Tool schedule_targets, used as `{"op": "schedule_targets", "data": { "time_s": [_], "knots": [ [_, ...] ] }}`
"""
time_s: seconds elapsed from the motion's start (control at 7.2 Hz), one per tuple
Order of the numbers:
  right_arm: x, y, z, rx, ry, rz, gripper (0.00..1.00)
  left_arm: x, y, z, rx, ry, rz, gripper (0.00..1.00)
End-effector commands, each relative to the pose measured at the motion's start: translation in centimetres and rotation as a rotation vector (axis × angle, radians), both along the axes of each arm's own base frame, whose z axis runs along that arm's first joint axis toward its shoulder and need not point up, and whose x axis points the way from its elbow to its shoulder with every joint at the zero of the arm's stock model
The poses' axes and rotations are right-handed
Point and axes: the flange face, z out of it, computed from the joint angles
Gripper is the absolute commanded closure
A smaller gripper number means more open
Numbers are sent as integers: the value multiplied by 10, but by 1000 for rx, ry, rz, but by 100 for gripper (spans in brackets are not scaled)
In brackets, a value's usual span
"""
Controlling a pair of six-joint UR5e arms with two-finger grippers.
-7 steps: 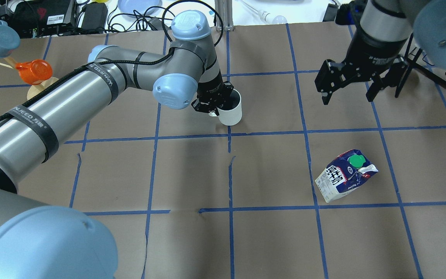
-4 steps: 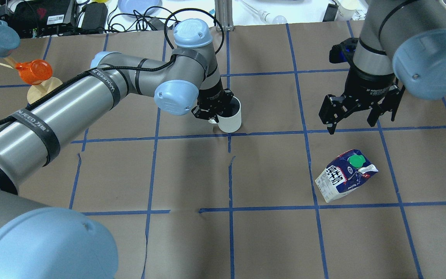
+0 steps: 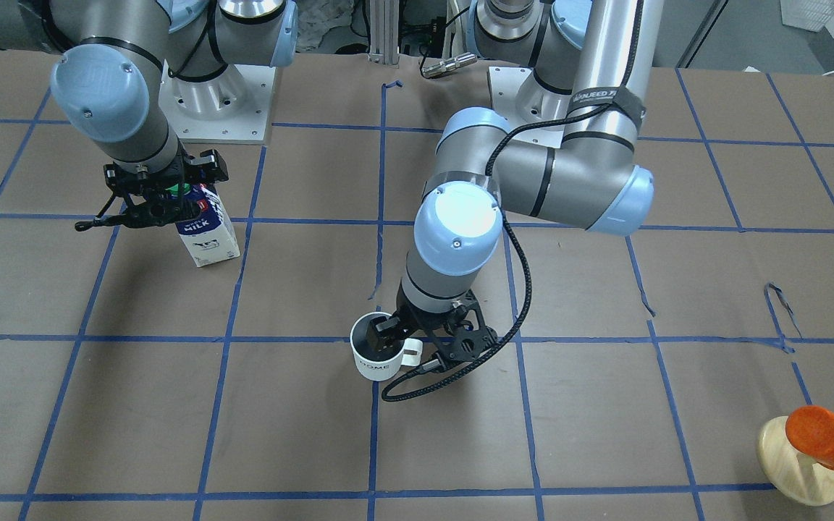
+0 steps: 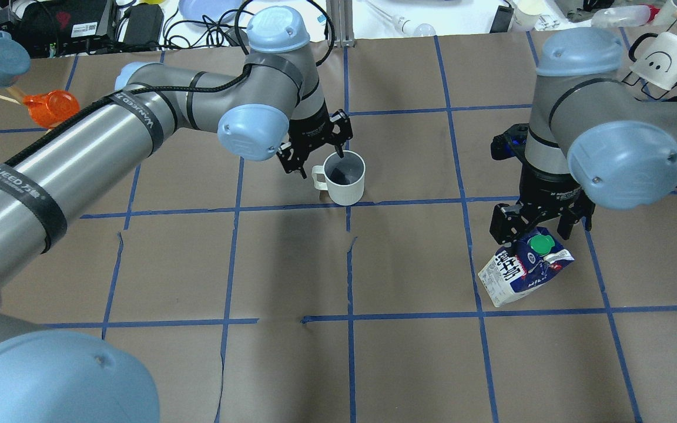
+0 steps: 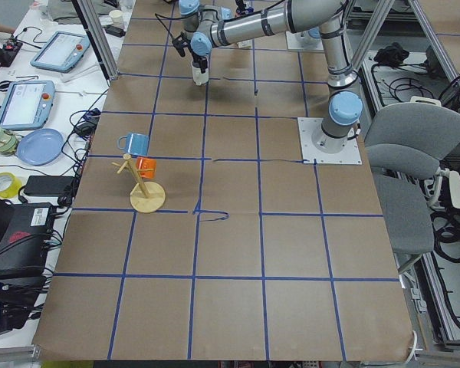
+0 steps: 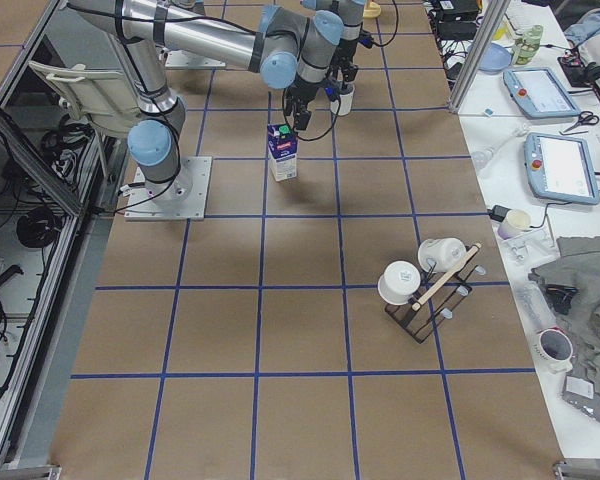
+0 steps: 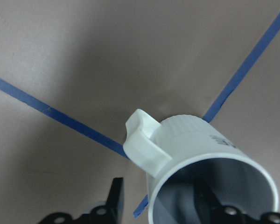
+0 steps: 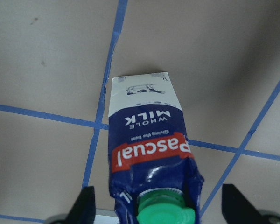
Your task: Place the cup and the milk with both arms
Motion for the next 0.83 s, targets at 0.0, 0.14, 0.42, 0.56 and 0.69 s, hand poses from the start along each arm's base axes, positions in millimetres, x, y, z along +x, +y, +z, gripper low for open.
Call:
{"op": "schedule_targets", "data": {
  "time_s": [0.0, 0.14, 0.42, 0.56, 0.69],
  "knots": [
    [-1, 7, -8, 9, 8, 15, 23, 59, -17, 84, -18, -118, -146, 0],
    [-1, 8, -9, 16, -3, 26, 39, 86, -20, 103, -38, -121, -188, 0],
    [0, 8, -7, 19, -14, 59, 59, 136, -14, 132, -50, -106, -124, 0],
    [0, 5, -3, 8, -22, 67, 60, 165, -16, 137, -51, -107, -81, 0],
    [1, 1, 3, -7, -25, 58, 62, 200, -17, 137, -45, -106, -117, 0]
  ]
}}
